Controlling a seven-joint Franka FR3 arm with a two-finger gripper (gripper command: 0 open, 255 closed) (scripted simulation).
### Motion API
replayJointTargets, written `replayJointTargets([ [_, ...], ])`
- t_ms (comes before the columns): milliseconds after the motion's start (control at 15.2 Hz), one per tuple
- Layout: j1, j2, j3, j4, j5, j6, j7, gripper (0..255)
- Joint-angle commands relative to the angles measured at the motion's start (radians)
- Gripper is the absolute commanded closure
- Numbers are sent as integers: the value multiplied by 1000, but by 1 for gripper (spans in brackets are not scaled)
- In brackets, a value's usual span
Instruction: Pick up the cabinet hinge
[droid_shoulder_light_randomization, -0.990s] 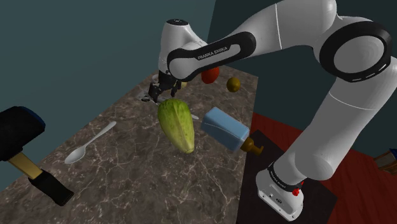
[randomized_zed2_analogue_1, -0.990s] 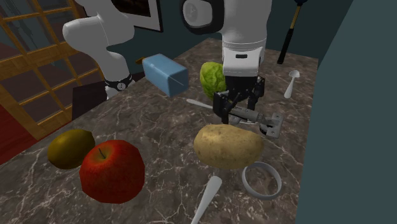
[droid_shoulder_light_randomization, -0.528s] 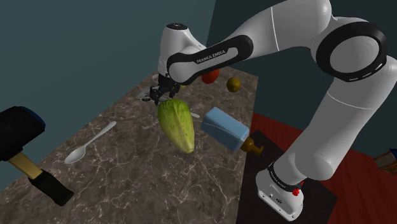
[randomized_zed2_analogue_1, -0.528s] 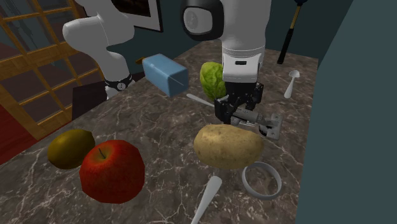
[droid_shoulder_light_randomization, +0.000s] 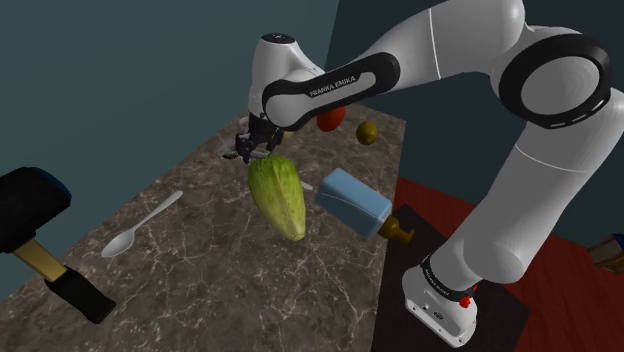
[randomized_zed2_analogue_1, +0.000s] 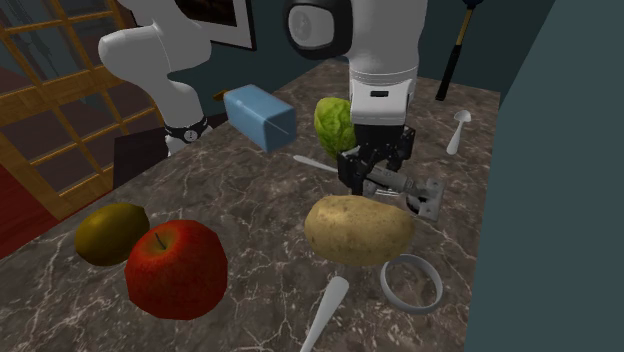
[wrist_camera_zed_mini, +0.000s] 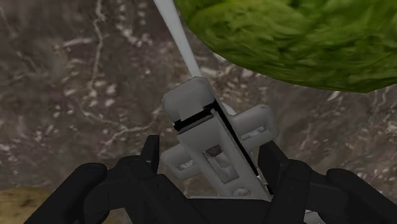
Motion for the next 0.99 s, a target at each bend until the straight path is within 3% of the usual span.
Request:
replayJointTargets([
  [0, -1, -11, 1, 9, 5, -20, -2, 255],
  [924, -6, -77, 7, 95, 30, -169, -19, 255],
])
